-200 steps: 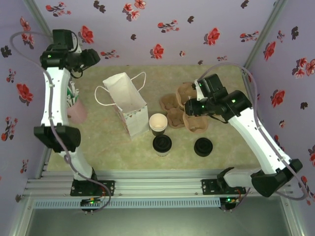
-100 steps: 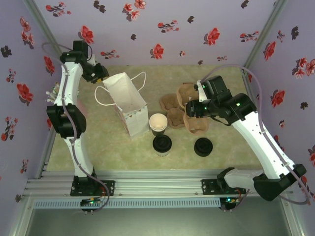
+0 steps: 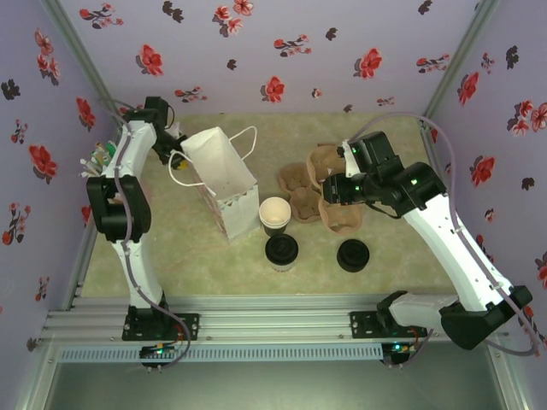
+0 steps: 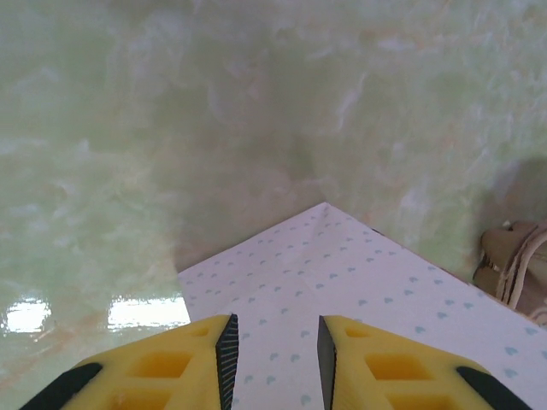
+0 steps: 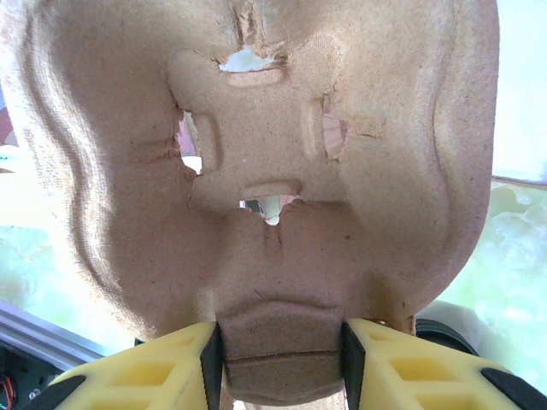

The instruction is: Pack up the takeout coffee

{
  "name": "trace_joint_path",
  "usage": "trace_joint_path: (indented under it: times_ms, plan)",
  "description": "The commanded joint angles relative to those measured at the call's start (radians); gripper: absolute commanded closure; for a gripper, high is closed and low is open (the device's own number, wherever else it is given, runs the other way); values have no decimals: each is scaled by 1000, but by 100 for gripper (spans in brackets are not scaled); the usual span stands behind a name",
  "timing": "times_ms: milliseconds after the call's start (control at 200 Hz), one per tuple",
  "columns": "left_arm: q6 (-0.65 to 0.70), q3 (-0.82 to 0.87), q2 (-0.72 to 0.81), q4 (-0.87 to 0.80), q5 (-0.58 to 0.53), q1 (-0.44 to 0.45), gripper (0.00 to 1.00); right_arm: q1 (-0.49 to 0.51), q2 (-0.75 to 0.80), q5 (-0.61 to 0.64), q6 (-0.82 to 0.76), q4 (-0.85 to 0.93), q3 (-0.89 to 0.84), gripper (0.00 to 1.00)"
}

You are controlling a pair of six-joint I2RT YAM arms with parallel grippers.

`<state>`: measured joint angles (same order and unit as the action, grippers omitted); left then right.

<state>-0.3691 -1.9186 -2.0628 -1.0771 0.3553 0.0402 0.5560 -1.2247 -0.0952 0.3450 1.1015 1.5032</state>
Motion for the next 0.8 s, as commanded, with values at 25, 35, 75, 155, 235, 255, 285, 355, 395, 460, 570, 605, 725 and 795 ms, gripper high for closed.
trace_joint_path:
  times_ms: [25,35,75,155,235,255,285,355,395,460,570,605,725,795]
  plan:
    - [16,54,99,50,40,12,69,-5,10,-17,11,7,3,58]
    - [16,58,100,52,41,12,69,-5,10,-18,12,7,4,58]
    - [15,79,112,60,43,13,69,-6,9,-18,12,6,3,58]
    - [14,120,135,78,48,16,69,-6,9,-20,12,8,7,58]
    - [13,155,153,95,53,18,69,-5,10,-21,13,7,8,58]
    - [13,162,156,98,54,18,69,-5,10,-23,12,8,9,59]
    - [12,173,160,102,54,19,69,-5,10,-24,12,7,10,59]
    - [10,200,172,113,54,17,69,-4,9,-24,12,9,13,59]
    - [8,218,181,121,54,18,69,-4,9,-27,13,9,14,59]
    - [2,254,198,138,53,14,69,-4,10,-30,14,8,14,59]
    - [-24,300,222,166,52,-28,68,-2,11,-35,14,9,16,60]
    - [-34,312,229,187,52,-44,68,-2,10,-34,14,11,15,60]
    - [-37,303,221,204,71,-65,67,-2,12,-35,14,11,14,60]
    - [-30,281,199,198,101,-60,67,-1,13,-37,15,11,14,60]
